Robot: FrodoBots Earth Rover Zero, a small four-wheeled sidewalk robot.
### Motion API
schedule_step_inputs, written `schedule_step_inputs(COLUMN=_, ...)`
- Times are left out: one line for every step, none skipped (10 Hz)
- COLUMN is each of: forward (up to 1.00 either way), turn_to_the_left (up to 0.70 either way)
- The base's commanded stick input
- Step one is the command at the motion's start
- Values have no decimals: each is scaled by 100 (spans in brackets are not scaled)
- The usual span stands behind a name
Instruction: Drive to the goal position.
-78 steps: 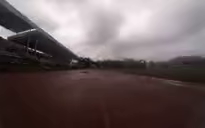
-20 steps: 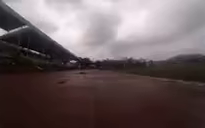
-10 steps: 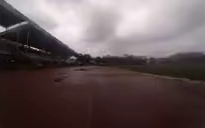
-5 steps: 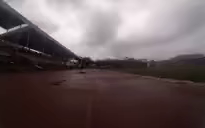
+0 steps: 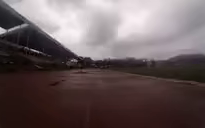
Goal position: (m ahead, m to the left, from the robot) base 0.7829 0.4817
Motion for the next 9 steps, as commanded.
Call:
schedule_step_inputs(forward=50, turn_to_the_left=0)
schedule_step_inputs(forward=50, turn_to_the_left=0)
schedule_step_inputs(forward=50, turn_to_the_left=0)
schedule_step_inputs(forward=50, turn_to_the_left=0)
schedule_step_inputs(forward=50, turn_to_the_left=0)
schedule_step_inputs(forward=50, turn_to_the_left=0)
schedule_step_inputs(forward=50, turn_to_the_left=0)
schedule_step_inputs(forward=50, turn_to_the_left=0)
schedule_step_inputs(forward=50, turn_to_the_left=0)
